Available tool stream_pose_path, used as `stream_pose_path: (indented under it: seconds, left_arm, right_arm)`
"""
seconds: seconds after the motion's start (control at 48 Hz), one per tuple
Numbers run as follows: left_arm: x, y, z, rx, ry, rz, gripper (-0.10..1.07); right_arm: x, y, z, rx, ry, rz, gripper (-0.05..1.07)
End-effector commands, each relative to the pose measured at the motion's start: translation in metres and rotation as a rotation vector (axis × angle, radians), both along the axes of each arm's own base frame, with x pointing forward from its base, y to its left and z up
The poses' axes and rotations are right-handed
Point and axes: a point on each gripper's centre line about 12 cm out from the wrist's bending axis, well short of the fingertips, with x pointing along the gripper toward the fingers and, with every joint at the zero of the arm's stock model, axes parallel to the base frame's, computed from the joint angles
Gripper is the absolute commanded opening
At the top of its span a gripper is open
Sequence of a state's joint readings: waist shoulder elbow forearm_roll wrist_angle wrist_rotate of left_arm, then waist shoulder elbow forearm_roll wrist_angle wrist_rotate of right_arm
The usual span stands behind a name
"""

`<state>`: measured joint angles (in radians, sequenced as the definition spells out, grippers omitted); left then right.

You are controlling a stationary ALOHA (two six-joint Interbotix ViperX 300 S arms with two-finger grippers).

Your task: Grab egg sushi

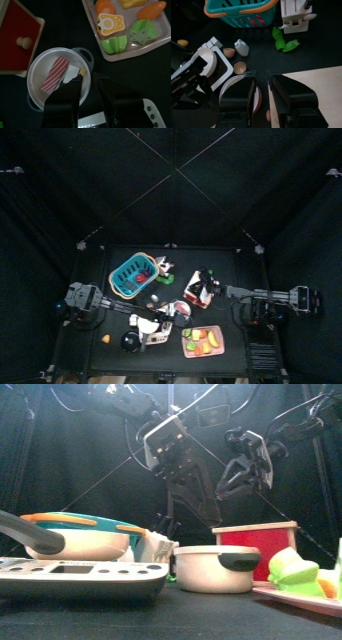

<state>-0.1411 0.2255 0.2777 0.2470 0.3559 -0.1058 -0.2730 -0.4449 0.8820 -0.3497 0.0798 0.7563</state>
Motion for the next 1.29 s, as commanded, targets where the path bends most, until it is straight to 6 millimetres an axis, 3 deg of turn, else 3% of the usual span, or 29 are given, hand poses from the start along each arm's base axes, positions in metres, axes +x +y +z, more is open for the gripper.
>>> stream_pose_path:
  seconds: [0.0,0.167,0.479,0.75,1.0,1.271]
  left_arm:
    - [-0.008,0.001,0.034,-0.048,-0.127,0.000,0.67]
    - [-0.042,0.006,0.045,-0.141,-0.272,0.011,0.67]
    - [-0.105,0.033,0.052,-0.237,-0.359,0.120,0.67]
    - [-0.146,0.050,0.065,-0.172,-0.424,0.108,0.67]
    - [-0.179,0.058,0.081,-0.157,-0.518,0.116,0.67]
    - [-0.206,0.059,0.065,-0.165,-0.557,0.115,0.67]
  right_arm:
    - [0.001,0.001,0.006,0.006,-0.025,0.000,0.66]
    - [0.003,0.006,0.007,0.066,-0.044,-0.013,0.66]
    - [0.018,0.053,0.013,0.247,-0.041,0.051,0.66]
    - [0.039,0.071,0.010,0.364,0.130,0.036,0.66]
    - [0.064,0.083,-0.004,0.342,0.284,0.064,0.65]
    - [0.094,0.089,-0.013,0.227,0.343,0.109,0.66]
